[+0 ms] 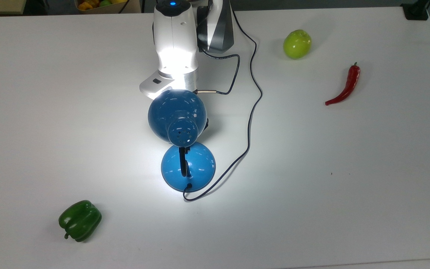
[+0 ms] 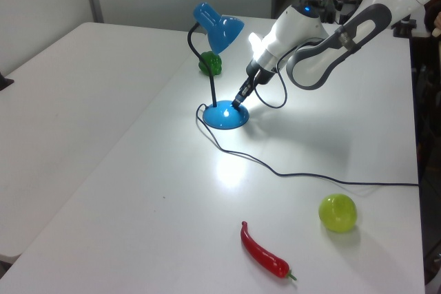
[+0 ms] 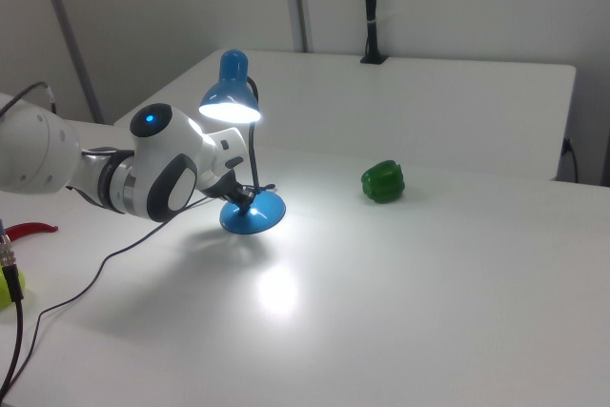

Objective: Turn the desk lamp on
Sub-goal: 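Lift the gripper up off the lit lamp base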

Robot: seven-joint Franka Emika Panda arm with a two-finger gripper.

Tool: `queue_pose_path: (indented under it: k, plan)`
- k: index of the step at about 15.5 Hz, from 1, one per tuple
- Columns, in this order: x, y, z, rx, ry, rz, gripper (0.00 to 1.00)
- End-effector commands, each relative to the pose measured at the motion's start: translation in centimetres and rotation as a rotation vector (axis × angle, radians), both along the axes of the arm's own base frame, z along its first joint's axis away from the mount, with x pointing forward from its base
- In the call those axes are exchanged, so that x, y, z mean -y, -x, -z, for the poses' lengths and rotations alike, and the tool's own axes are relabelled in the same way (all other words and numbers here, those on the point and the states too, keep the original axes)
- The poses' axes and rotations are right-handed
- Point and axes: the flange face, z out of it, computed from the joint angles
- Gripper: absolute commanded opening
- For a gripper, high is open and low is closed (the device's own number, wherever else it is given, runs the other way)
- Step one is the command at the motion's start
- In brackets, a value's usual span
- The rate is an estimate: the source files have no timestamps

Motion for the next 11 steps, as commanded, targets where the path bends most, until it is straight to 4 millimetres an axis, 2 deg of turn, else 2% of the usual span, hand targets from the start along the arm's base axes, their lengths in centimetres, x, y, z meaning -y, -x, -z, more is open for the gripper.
queue_pose_path:
  k: [1,7,11]
  plan:
    - [0.0,0.1,0.1,0.007,0.009,-0.005,0.00]
    - [0.3,2.4,-2.4,-0.042,0.005,-0.001,0.00]
    - [0.0,3.8,-3.8,-0.204,0.016,-0.013,0.00]
